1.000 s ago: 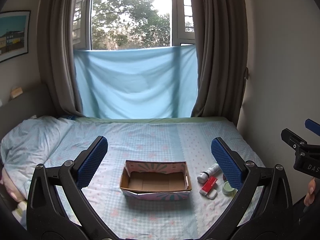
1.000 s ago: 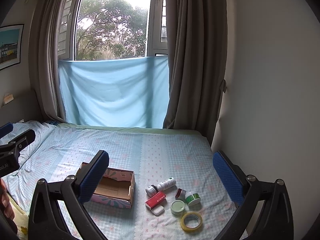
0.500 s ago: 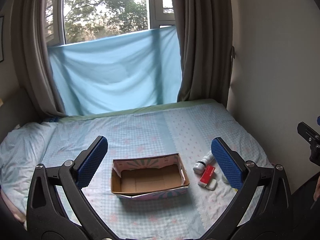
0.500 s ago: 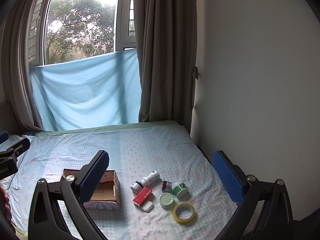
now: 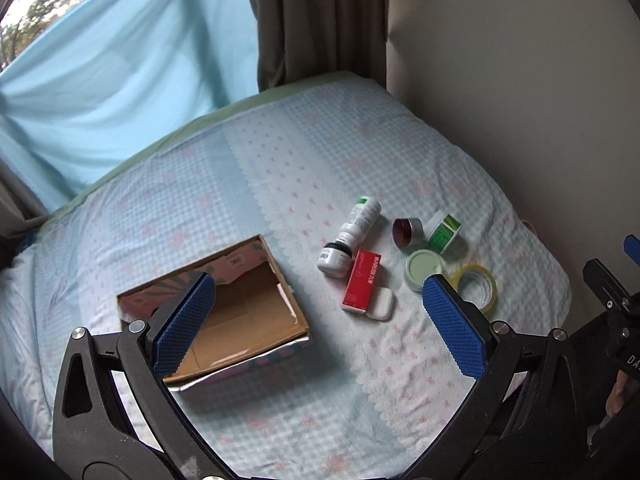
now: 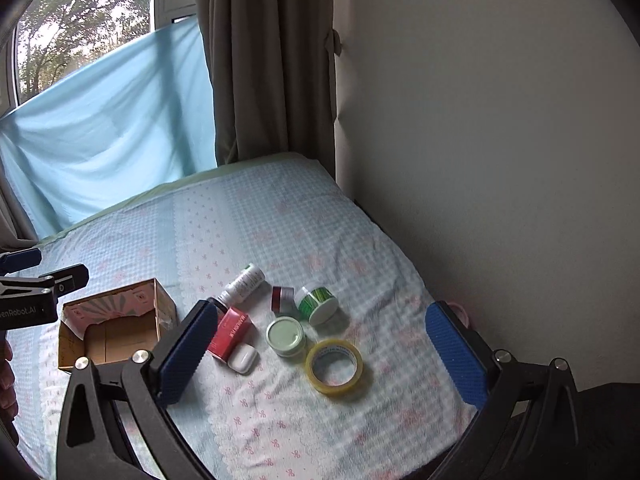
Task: Organize rigid objects
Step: 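Grasp the red MARUBI box with the left tool while the right tool grasps the yellow tape roll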
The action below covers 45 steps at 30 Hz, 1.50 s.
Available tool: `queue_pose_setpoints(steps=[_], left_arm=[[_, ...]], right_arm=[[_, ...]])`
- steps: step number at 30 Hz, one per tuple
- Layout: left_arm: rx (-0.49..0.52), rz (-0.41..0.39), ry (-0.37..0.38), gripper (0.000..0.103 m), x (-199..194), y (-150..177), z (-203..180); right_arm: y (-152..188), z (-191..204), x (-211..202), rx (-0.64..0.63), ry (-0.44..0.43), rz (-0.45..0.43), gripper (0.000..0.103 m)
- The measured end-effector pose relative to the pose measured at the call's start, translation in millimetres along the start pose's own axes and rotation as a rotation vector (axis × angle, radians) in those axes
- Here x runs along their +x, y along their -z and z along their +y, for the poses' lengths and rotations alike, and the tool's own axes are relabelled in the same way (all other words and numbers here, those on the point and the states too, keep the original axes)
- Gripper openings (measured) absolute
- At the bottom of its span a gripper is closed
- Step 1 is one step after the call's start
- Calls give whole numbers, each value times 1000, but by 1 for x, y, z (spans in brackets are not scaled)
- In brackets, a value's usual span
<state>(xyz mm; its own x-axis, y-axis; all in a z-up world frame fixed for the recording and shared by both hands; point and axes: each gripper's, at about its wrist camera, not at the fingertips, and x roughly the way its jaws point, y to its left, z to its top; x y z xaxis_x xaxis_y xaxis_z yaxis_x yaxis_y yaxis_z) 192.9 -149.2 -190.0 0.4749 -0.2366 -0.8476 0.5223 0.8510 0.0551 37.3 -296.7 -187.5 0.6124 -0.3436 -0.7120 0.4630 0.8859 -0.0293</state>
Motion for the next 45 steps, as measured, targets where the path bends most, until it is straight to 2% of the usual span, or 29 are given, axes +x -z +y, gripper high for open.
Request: queue_pose_setpoints(steps=[5, 8, 12, 16, 21, 26, 33, 40, 43, 45], left_arm=[[49, 144, 37, 103, 86, -4, -23], [93, 224, 49, 103, 134, 0, -36], [127, 302, 48, 103, 185, 10, -45], [144, 373, 49, 102, 238, 21, -53], [166, 454, 54, 97, 290, 34, -59], [159, 518, 72, 91, 321, 37, -61], [113, 580, 96, 84, 349, 44, -62], [24, 633, 105, 59, 367, 46, -51], [-3, 642, 153, 44, 369, 48, -50], [26, 634, 142, 43, 369, 50, -54]], right_arm=[[23, -9, 60, 40, 32, 127, 103], [42, -12, 97, 65, 21, 183, 103], [67, -12, 147, 90, 7, 258, 103], [94, -11, 190, 94, 53, 324, 103], [126, -14, 231, 133, 56, 417, 103], [141, -10, 252, 125, 85, 456, 103], [140, -12, 280, 111, 124, 470, 103], [131, -11, 290, 77, 153, 472, 103], [126, -9, 297, 60, 163, 473, 102], [123, -9, 300, 51, 152, 469, 97]])
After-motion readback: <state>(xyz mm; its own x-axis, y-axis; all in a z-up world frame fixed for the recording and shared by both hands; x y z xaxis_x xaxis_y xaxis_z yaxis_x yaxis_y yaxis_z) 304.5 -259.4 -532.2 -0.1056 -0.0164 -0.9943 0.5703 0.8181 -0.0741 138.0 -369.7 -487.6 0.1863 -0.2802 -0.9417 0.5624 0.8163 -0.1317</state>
